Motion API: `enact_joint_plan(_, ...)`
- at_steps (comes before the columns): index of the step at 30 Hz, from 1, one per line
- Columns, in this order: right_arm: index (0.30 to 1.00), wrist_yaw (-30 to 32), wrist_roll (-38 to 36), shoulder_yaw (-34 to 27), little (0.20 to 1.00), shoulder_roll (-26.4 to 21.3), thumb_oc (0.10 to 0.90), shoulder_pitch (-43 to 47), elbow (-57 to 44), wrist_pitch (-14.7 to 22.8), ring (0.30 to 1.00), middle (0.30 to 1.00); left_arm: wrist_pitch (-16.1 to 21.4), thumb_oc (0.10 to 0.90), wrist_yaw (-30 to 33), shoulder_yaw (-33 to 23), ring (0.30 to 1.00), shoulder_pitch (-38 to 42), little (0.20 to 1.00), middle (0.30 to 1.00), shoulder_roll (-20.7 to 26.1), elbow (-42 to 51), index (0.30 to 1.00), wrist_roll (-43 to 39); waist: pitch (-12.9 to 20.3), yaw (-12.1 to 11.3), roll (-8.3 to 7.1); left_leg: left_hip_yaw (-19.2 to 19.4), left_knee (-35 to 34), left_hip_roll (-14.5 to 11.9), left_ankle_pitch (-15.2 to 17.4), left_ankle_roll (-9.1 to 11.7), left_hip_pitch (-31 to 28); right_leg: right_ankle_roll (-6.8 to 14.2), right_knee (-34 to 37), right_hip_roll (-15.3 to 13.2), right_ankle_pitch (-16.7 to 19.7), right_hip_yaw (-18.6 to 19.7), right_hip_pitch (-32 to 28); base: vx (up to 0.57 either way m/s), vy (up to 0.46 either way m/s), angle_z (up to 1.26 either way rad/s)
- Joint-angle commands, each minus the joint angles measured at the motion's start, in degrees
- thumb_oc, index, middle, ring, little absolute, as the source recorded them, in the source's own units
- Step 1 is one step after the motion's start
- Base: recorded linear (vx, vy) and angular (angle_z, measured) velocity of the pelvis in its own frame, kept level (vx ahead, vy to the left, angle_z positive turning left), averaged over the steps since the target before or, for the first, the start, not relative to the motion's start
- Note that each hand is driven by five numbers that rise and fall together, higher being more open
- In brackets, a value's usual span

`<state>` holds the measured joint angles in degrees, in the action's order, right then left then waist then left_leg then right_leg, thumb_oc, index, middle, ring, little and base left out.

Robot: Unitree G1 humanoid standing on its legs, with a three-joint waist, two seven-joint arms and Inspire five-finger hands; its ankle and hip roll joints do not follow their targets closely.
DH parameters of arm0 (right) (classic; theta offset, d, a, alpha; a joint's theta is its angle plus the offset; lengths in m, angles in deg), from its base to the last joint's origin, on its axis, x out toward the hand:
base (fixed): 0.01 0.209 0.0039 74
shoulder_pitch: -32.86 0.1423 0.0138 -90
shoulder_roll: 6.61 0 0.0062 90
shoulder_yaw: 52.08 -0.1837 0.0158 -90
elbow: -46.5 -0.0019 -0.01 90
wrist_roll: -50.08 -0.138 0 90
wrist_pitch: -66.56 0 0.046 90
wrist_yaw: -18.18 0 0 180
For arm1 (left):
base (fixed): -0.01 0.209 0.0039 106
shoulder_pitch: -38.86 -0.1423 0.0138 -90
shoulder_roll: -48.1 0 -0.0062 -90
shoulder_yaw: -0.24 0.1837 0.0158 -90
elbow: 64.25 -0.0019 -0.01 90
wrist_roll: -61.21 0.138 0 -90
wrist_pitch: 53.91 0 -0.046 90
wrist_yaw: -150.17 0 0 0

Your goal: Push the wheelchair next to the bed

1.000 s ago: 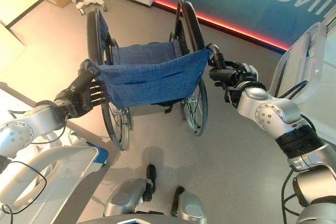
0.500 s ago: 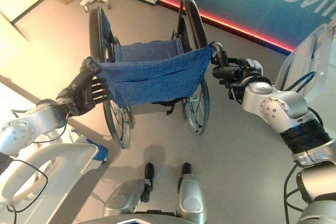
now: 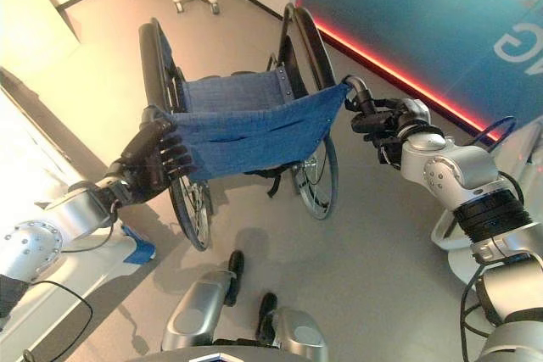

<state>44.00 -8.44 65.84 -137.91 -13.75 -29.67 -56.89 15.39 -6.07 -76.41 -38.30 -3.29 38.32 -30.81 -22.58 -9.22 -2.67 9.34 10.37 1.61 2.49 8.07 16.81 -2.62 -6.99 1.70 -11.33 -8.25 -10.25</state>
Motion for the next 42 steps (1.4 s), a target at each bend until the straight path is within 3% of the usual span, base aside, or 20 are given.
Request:
enact_joint_plan(1,0.3,-9.6,3.9,2.1,0.3,5.4,0.4,4.7,-4.7,7.2,0.3,0.3,12.8,0.4,-7.1,-12.8,0.3,7.4,0.3,0.3,0.0,5.0,0.3,4.2,8.8,-2.4,2.93,3.8,-6.4,3.3,-19.0,-3.0,-0.2,3.0,3.9,6.6,6.3,-0.1,-2.5,0.52,0.011,-0.07)
enact_joint_plan(3,0.3,-10.6,5.1,2.4,0.3,6.7,0.4,5.3,-3.3,7.4,0.3,0.3,12.0,0.4,-7.0,-13.5,0.3,7.8,0.3,0.3,-0.2,5.0,0.3,4.8,9.7,-3.0,2.95,3.8,-9.6,4.4,-16.3,-4.3,-1.5,3.3,2.5,7.0,4.5,0.7,-3.1,0.5,0.034,-0.16)
enact_joint_plan(7,0.3,-13.6,7.3,2.4,0.3,9.0,0.4,6.2,-1.1,8.1,0.3,0.3,10.1,0.4,-6.6,-13.6,0.3,9.8,0.3,0.3,-0.2,3.8,0.3,3.7,11.8,-4.0,1.78,4.6,-3.6,4.8,-10.6,-8.1,-2.9,3.4,-3.5,7.2,0.5,0.1,-3.9,0.41,0.012,-0.18)
enact_joint_plan(9,0.3,-14.0,7.4,2.3,0.3,9.1,0.4,6.5,-0.5,8.4,0.3,0.3,7.9,0.4,-7.5,-13.7,0.3,10.1,0.3,0.3,-0.2,3.1,0.3,4.0,13.0,-4.7,0.29,5.3,-3.5,5.8,-7.6,-11.1,-4.5,6.5,-11.1,6.6,4.9,-0.8,-3.0,0.42,0.035,-0.19)
enact_joint_plan(10,0.3,-13.8,7.1,2.3,0.3,9.1,0.4,6.7,-0.7,9.0,0.3,0.3,6.8,0.4,-9.0,-13.6,0.3,10.2,0.3,0.3,0.3,2.3,0.3,4.6,13.6,-5.1,-0.58,5.4,-4.0,6.0,-6.7,-12.1,-5.9,10.1,-18.2,6.5,11.4,-1.4,-1.4,0.37,0.019,-0.15)
enact_joint_plan(13,0.3,-12.8,5.7,2.6,0.3,8.8,0.4,8.5,-0.6,8.3,0.3,0.3,6.1,0.4,-10.4,-13.8,0.3,10.0,0.3,0.3,1.0,2.2,0.3,3.8,13.9,-5.0,-0.89,4.6,-4.1,5.5,-6.4,-11.9,-7.8,14.1,-26.5,6.6,19.5,-1.0,3.4,0.33,0.005,0.2)
enact_joint_plan(15,0.3,-13.2,6.5,2.6,0.3,8.8,0.4,9.4,-0.4,7.3,0.3,0.3,6.2,0.4,-11.6,-13.7,0.3,9.2,0.3,0.3,2.0,2.2,0.3,2.8,14.0,-4.5,-1.09,3.0,-2.4,6.0,-6.0,-10.8,-7.9,12.7,-20.7,2.9,15.4,-1.4,4.0,0.37,-0.058,-0.05)
enact_joint_plan(17,0.3,-14.2,7.3,2.9,0.3,8.1,0.4,9.9,-0.6,7.2,0.3,0.3,6.7,0.4,-11.5,-13.5,0.3,9.0,0.3,0.3,3.0,2.8,0.3,1.6,14.4,-4.6,-0.7,1.8,-1.3,5.6,-6.3,-9.9,-7.0,10.6,-14.3,1.2,11.6,-2.4,3.5,0.24,-0.112,-0.06)
enact_joint_plan(18,0.3,-15.9,8.4,3.3,0.3,7.1,0.4,10.6,-0.6,7.4,0.3,0.3,7.7,0.4,-11.4,-13.2,0.3,9.1,0.3,0.3,3.6,3.5,0.3,1.2,14.1,-4.6,-0.37,0.4,0.9,5.3,-6.2,-8.8,-6.0,8.3,-7.6,-0.7,6.8,-3.8,3.1,0.17,-0.189,0.11)
enact_joint_plan(19,0.3,-16.6,9.3,3.8,0.3,6.2,0.4,11.5,0.0,8.1,0.3,0.3,8.6,0.4,-11.5,-12.7,0.3,9.6,0.3,0.3,3.6,4.1,0.3,1.0,13.6,-4.7,-0.13,-1.0,3.5,4.6,-6.8,-7.8,-5.1,7.2,-2.2,-3.3,6.4,-4.4,3.7,0.17,-0.251,0.14)
enact_joint_plan(21,0.3,-18.4,10.4,4.9,0.3,4.8,0.4,13.9,2.0,9.6,0.3,0.3,10.0,0.4,-11.4,-11.1,0.3,11.6,0.3,0.3,3.2,4.5,0.3,1.1,11.8,-3.7,0.59,-3.8,6.4,4.0,-6.3,-6.6,-4.6,7.5,1.5,-6.6,8.7,-4.3,4.9,0.11,-0.256,0.2)
enact_joint_plan(23,0.3,-18.6,10.2,6.7,0.3,4.3,0.4,17.9,3.7,9.8,0.3,0.3,10.8,0.4,-11.0,-8.4,0.3,15.2,0.3,0.3,2.9,4.2,0.3,1.0,10.3,-2.0,1.13,-7.3,5.1,3.1,-1.8,-6.2,-8.1,10.9,4.7,-12.7,15.3,-1.4,9.1,0.19,-0.373,0.89)
enact_joint_plan(26,0.3,-18.7,10.8,6.9,0.3,5.6,0.4,20.5,3.1,8.3,0.3,0.3,11.3,0.4,-11.0,-6.3,0.3,18.6,0.3,0.3,3.4,2.6,0.3,0.4,9.3,-0.2,1.16,-10.0,3.4,-0.2,1.7,-5.6,-13.1,13.7,5.0,-16.7,20.9,3.6,12.7,0.3,-0.507,1.0)
enact_joint_plan(28,0.3,-18.7,10.3,6.9,0.3,5.9,0.4,21.1,1.7,6.8,0.3,0.3,10.4,0.4,-11.0,-7.6,0.3,18.6,0.3,0.3,3.6,2.3,0.3,-0.7,9.8,-0.3,-0.09,-10.5,4.9,-3.9,2.4,-4.4,-14.1,14.5,4.6,-15.9,18.9,2.2,12.2,0.26,-0.491,0.14)
enact_joint_plan(29,0.3,-18.9,10.3,7.0,0.3,5.9,0.4,21.2,1.7,6.7,0.3,0.3,10.4,0.4,-11.0,-7.8,0.3,18.4,0.3,0.3,3.6,2.2,0.3,-0.7,9.9,-0.3,-0.2,-10.6,5.2,-4.2,2.4,-4.2,-14.1,14.5,4.7,-15.9,18.8,1.9,12.1,0.2,-0.424,0.16)
enact_joint_plan(33,0.3,-18.8,8.5,8.6,0.3,5.6,0.4,21.6,-0.3,6.1,0.3,0.3,8.6,0.4,-12.2,-12.2,0.3,11.1,0.3,0.3,3.3,5.5,0.3,-2.1,10.7,-1.6,-2.43,-12.0,8.9,-10.4,-2.3,-2.7,-13.0,11.1,2.2,-11.0,14.0,0.1,10.8,0.17,-0.435,0.89)
enact_joint_plan(36,0.3,-17.0,7.9,10.8,0.3,5.8,0.4,21.7,-1.7,7.0,0.3,0.3,7.6,0.4,-14.5,-14.3,0.3,5.6,0.3,0.3,1.2,7.6,0.3,-1.3,10.7,-2.6,-3.69,-12.3,12.1,-11.5,-5.1,-3.6,-11.5,8.6,2.2,-8.6,12.9,-1.4,9.8,0.13,-0.469,0.23)
enact_joint_plan(39,0.3,-15.0,7.8,12.6,0.3,7.4,0.4,22.4,-2.4,7.4,0.3,0.3,8.5,0.4,-16.2,-13.6,0.3,1.7,0.3,0.3,-3.1,9.2,0.3,1.1,10.9,-2.0,-3.76,-6.4,15.9,-14.3,-7.5,-3.6,-10.8,5.4,1.7,-5.5,10.8,-4.6,8.2,0.14,-0.387,0.47)
enact_joint_plan(41,0.3,-14.9,8.0,12.7,0.3,7.6,0.4,22.4,-2.4,7.2,0.3,0.3,8.4,0.4,-16.1,-13.3,0.3,1.7,0.3,0.3,-3.6,9.2,0.3,1.2,10.9,-2.0,-3.66,-6.2,16.6,-14.4,-7.4,-3.5,-10.6,5.3,1.7,-5.3,10.7,-4.9,7.9,0.08,-0.164,0.45)
enact_joint_plan(42,0.3,-14.6,8.8,13.0,0.3,8.6,0.4,22.5,-2.2,6.7,0.3,0.3,8.3,0.4,-15.6,-12.6,0.3,1.9,0.3,0.3,-5.0,9.1,0.3,1.4,10.9,-2.3,-3.83,-6.2,18.0,-12.8,-6.8,-3.9,-10.3,5.0,2.1,-5.2,10.8,-5.5,7.3,0.13,-0.176,0.58)
